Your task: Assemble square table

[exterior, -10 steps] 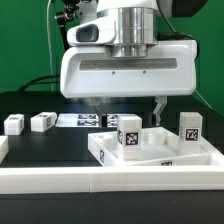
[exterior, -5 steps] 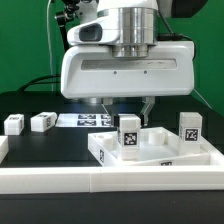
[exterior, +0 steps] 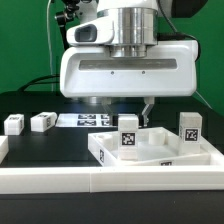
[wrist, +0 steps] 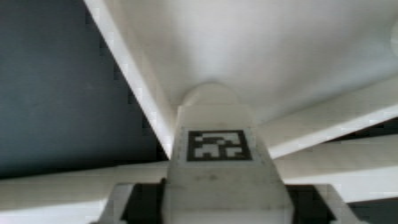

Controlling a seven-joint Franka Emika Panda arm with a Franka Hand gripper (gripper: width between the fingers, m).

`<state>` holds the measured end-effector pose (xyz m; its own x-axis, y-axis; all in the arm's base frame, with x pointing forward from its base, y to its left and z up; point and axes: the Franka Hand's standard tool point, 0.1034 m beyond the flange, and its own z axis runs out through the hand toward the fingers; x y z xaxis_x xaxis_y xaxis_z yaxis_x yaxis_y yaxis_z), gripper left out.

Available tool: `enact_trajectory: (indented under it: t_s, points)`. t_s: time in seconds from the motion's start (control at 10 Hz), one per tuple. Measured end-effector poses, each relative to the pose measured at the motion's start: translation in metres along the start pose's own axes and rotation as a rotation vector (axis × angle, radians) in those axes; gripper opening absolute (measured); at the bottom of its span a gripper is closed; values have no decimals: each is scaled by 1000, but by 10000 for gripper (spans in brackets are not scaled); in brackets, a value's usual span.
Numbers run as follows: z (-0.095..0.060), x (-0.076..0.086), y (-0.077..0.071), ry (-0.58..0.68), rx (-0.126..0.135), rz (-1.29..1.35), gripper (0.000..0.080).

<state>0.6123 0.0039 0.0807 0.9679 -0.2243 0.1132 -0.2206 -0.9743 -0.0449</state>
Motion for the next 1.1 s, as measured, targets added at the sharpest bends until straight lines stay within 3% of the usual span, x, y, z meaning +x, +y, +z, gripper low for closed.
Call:
enact_trajectory:
  t_s: [0.2,1.1]
  points:
    - [0,-2,1,18,14,270,288]
    - [0,-5,-8,15,22,1197,290]
